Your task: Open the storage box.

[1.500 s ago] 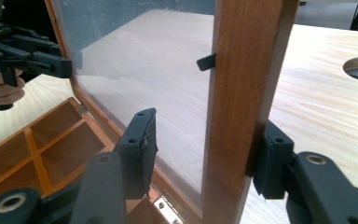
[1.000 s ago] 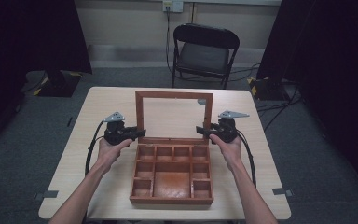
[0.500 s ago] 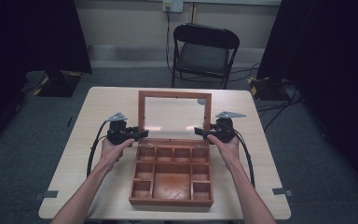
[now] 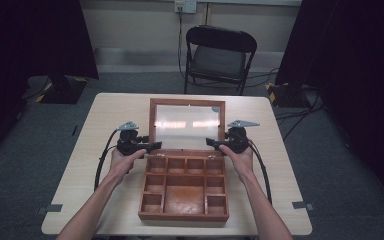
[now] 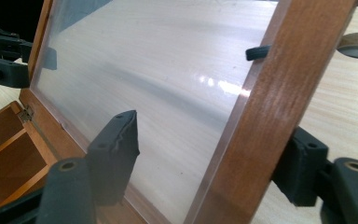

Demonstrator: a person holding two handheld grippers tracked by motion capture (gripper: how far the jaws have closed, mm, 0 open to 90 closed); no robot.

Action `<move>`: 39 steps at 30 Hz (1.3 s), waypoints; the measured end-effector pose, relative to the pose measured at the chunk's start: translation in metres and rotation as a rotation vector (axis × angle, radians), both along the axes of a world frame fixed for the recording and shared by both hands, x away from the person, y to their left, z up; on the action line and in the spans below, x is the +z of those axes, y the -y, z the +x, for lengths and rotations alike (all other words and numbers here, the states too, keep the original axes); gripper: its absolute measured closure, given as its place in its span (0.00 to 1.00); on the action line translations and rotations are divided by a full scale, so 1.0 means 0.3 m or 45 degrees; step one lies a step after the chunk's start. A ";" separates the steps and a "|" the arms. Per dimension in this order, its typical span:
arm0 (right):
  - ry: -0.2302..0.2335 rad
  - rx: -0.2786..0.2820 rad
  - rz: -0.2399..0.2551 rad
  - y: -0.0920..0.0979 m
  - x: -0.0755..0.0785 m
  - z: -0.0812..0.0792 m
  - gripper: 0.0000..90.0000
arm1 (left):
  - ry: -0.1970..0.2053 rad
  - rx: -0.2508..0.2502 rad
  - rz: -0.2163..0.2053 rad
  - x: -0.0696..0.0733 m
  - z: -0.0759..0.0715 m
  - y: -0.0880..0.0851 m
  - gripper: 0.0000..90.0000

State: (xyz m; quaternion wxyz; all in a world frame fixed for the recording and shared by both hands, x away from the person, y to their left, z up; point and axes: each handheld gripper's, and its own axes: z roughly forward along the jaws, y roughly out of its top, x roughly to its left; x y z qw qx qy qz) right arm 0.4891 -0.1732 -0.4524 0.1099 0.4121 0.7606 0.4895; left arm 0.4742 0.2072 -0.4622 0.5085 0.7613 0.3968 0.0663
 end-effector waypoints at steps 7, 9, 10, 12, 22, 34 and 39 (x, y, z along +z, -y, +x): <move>-0.030 -0.004 -0.013 -0.004 -0.018 0.010 0.27 | -0.007 0.010 0.029 -0.011 0.003 0.003 0.44; -0.045 -0.009 -0.017 -0.007 -0.026 0.014 0.25 | -0.011 0.009 0.037 -0.015 0.004 0.000 0.44; -0.049 -0.009 -0.019 -0.008 -0.029 0.016 0.24 | -0.013 0.016 0.037 -0.019 0.004 -0.002 0.45; -0.060 -0.022 -0.021 -0.008 -0.038 0.019 0.22 | -0.021 0.017 0.039 -0.025 0.004 -0.007 0.45; -0.106 -0.033 -0.027 -0.015 -0.061 0.028 0.16 | -0.047 0.018 0.041 -0.043 0.011 -0.012 0.44; -0.139 -0.055 -0.038 -0.016 -0.077 0.033 0.12 | -0.089 0.039 0.018 -0.059 0.020 -0.010 0.39; -0.199 -0.064 -0.053 -0.011 -0.090 0.038 0.07 | -0.071 0.058 0.074 -0.062 0.020 0.000 0.38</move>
